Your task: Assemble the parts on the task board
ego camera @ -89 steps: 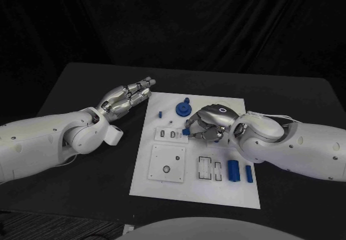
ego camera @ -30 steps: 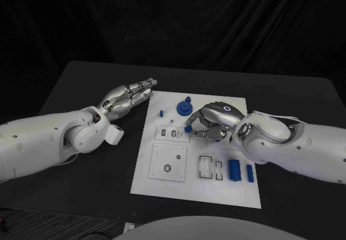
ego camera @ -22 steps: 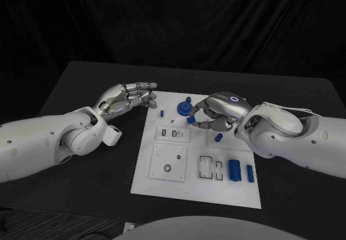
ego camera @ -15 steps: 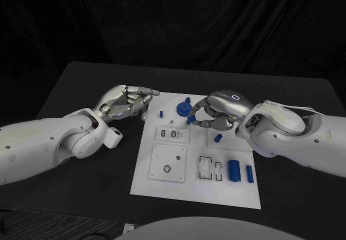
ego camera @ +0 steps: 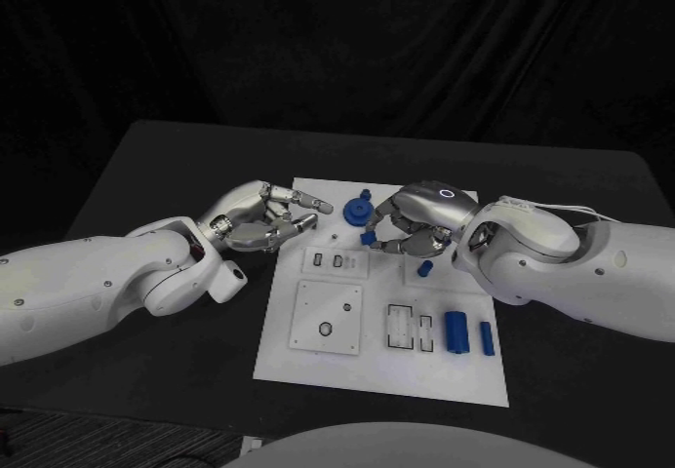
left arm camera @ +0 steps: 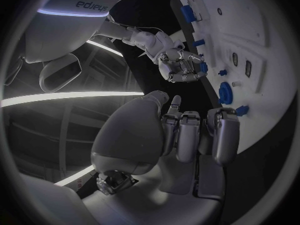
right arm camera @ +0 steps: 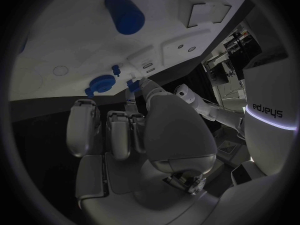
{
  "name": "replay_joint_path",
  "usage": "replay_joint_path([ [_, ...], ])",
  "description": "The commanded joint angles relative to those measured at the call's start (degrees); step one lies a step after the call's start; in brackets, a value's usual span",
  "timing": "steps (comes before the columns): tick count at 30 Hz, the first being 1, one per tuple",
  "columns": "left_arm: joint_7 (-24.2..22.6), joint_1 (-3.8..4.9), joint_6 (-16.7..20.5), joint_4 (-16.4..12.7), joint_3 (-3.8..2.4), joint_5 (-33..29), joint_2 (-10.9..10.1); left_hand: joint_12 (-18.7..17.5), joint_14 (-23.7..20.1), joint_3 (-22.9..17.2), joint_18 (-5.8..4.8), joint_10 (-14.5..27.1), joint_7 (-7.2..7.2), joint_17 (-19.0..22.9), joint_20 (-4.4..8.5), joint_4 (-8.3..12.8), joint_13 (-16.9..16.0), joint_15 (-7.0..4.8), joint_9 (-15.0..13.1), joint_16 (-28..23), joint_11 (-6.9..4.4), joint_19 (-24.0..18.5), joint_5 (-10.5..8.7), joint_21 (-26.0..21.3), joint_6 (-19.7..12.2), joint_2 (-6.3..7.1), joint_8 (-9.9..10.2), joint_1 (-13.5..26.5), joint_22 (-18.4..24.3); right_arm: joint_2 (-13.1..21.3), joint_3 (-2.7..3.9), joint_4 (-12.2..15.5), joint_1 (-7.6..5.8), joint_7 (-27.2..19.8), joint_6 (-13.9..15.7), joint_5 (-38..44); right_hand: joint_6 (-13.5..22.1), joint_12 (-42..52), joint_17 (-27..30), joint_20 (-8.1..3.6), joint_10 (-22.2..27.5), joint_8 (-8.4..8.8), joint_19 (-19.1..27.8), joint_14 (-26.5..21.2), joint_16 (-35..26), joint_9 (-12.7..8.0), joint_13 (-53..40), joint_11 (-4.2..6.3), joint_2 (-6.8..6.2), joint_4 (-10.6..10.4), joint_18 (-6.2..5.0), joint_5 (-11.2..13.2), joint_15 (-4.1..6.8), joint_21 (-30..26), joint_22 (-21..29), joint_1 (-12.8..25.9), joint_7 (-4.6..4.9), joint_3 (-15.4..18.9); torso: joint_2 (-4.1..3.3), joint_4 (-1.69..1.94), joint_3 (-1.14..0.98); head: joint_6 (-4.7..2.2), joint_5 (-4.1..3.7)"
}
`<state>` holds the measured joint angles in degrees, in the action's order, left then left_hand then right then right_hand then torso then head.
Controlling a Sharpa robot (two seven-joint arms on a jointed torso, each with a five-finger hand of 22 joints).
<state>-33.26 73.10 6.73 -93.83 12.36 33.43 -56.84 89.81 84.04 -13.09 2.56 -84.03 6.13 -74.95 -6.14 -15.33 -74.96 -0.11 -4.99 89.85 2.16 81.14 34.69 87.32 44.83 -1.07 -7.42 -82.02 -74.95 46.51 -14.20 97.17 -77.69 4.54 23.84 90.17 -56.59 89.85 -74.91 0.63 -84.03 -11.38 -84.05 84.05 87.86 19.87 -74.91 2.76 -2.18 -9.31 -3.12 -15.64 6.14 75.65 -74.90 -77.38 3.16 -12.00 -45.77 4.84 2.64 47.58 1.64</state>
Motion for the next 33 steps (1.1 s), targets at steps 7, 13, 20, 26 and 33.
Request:
replay_joint_path([
  [7, 7.3, -0.02, -7.0, 0.6, -0.04, 4.8, 2.2, 0.2, 6.0, -0.9, -0.33, -6.0, -0.13, -15.1, 0.09, 0.2, -15.0, -0.34, 0.0, 0.2, -0.45, 0.2, 0.34, 0.2, -1.1, 0.24, 0.8, -0.2, -7.2, -1.1, 0.02, -0.3, 0.26, 1.5, -1.7, 0.0, -0.7, 0.1, -12.2, 0.19, -6.0, -0.73, 0.3, 5.2, -0.2, 2.4, -15.1, -0.2, -0.54, 0.1, -0.06, 0.4, -0.45, -0.4, -10.9, -0.1, -0.54, 0.2, -0.06, -0.06, 0.0, 0.24, -0.09],
  [13, 9.6, -0.02, -8.8, 1.5, -0.04, 4.9, 3.2, 0.2, 6.0, -1.5, -0.27, -6.0, -0.32, -15.1, 0.19, 0.1, -15.0, -0.46, 0.2, 0.2, -0.59, -0.1, 0.29, 0.1, -2.6, 0.5, 1.7, 0.2, -7.0, -1.4, 0.03, -0.1, 0.27, 1.0, 0.2, 0.0, -0.7, 0.1, -12.2, 0.21, -6.0, -0.69, 0.3, 5.2, -0.2, 2.4, -15.1, -0.26, -0.58, 0.3, -0.05, 0.2, -0.47, -0.4, -10.9, -0.2, -0.43, 0.1, -0.06, -0.08, 0.0, 0.36, 0.27],
  [20, 11.4, -0.02, -10.0, 2.2, -0.04, 5.0, 4.0, 0.2, 6.0, -1.6, -0.14, -6.0, -0.28, -15.1, 0.22, 0.0, -15.0, -0.47, 0.2, 0.2, -0.58, -0.6, 0.24, -0.1, -3.0, 0.61, 2.0, 0.5, -6.6, -1.2, 0.04, 0.6, 0.16, 0.3, 3.0, 0.0, -0.9, 0.1, -12.3, 0.29, -6.0, -0.69, 0.2, 5.2, -0.1, 2.5, -15.1, -0.42, -0.69, 0.5, -0.03, -0.6, -0.59, -0.3, -10.9, -0.4, -0.24, 0.0, 0.06, -0.03, 0.0, 0.47, 0.35],
  [26, 11.7, -0.02, -10.5, 2.9, -0.04, 5.0, 4.5, 0.2, 6.0, -1.8, 0.06, -6.0, -0.24, -15.1, 0.22, -0.3, -15.0, -0.44, 0.1, 0.2, -0.53, -1.5, 0.13, -0.4, -3.1, 0.5, 2.1, 1.1, -5.9, -1.1, 0.05, 1.1, 0.08, -0.2, 4.3, 0.0, -1.0, 0.1, -12.3, 0.32, -6.0, -0.69, 0.2, 5.2, -0.1, 2.5, -15.1, -0.47, -0.75, 0.6, -0.02, -0.9, -0.62, -0.2, -10.9, -0.5, -0.19, 0.0, 0.08, 0.0, -0.03, 0.52, 0.36],
  [33, 11.8, -0.03, -10.8, 3.5, -0.03, 5.0, 4.8, 0.2, 6.0, -2.0, 0.22, -6.0, -0.22, -15.1, 0.2, -0.4, -15.0, -0.4, 0.0, 0.2, -0.5, -2.2, 0.04, -0.7, -3.2, 0.4, 2.2, 1.4, -5.4, -0.8, 0.05, 1.8, 0.05, -0.8, 4.9, 0.0, -1.0, 0.1, -12.3, 0.38, -6.0, -0.65, 0.2, 5.2, -0.1, 2.5, -15.1, -0.56, -0.86, 0.6, -0.01, -1.6, -0.69, -0.1, -11.0, -0.4, -0.07, 0.0, 0.1, -0.03, 0.0, 0.55, 0.4],
])
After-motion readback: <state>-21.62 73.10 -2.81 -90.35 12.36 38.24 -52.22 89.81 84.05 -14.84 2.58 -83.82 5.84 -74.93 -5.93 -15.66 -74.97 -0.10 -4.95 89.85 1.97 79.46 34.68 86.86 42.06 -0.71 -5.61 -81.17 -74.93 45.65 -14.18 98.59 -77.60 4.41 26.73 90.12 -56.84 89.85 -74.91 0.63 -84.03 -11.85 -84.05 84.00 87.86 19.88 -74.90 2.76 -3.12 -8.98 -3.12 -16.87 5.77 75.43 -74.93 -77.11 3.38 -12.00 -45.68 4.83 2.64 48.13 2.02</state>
